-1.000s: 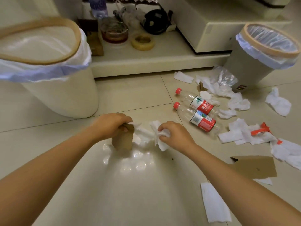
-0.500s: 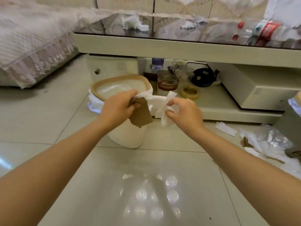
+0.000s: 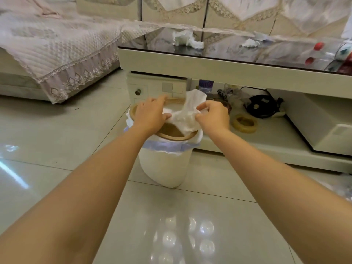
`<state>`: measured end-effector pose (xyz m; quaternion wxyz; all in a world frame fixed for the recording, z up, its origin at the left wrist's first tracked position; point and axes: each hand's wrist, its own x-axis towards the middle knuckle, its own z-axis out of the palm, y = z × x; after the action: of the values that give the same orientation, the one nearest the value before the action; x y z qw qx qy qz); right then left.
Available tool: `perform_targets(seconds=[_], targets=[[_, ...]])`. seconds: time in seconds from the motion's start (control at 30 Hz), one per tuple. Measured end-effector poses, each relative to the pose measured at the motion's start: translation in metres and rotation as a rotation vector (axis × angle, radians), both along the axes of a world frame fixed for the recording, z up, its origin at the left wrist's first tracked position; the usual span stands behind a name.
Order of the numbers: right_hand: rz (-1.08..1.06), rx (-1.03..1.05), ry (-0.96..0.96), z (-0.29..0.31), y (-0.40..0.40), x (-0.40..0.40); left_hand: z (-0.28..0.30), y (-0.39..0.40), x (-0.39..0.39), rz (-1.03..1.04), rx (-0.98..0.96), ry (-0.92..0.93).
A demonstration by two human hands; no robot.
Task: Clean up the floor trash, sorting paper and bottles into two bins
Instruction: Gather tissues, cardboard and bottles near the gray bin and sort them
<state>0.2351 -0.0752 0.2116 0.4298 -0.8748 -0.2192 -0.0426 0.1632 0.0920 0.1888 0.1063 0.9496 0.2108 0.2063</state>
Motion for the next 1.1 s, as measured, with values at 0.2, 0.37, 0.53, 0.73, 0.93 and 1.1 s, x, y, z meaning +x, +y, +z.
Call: perform_targets(seconds=[0.2,0.37,0.53,0.73,0.93,1.1], targets=[[0.073,0.055,0.06,-0.015,0.011,0.003,-0.019,0.001,-0.012,-0.087,-0.035,-0.07],[0.186,0.042,-0.083,-0.024,0.007,-0.006,-0.024,-0.005,-0.021,-0.102,-0.03,-0.124],[0.217,-0.009,-0.263,-0.027,-0.007,-0.015,-0.026,-0.02,-0.025,-0.159,-0.01,-0.187],[0.266,-0.11,-0.376,-0.042,-0.071,-0.027,-0.026,-0.062,-0.023,-0.292,0.062,-0.211],[0.298,-0.244,-0.408,-0.046,-0.179,-0.04,-0.028,-0.146,-0.003,-0.419,0.019,-0.179],[0.253,-0.366,-0.424,-0.05,-0.268,-0.045,-0.038,-0.243,-0.006,-0.564,-0.123,-0.088]])
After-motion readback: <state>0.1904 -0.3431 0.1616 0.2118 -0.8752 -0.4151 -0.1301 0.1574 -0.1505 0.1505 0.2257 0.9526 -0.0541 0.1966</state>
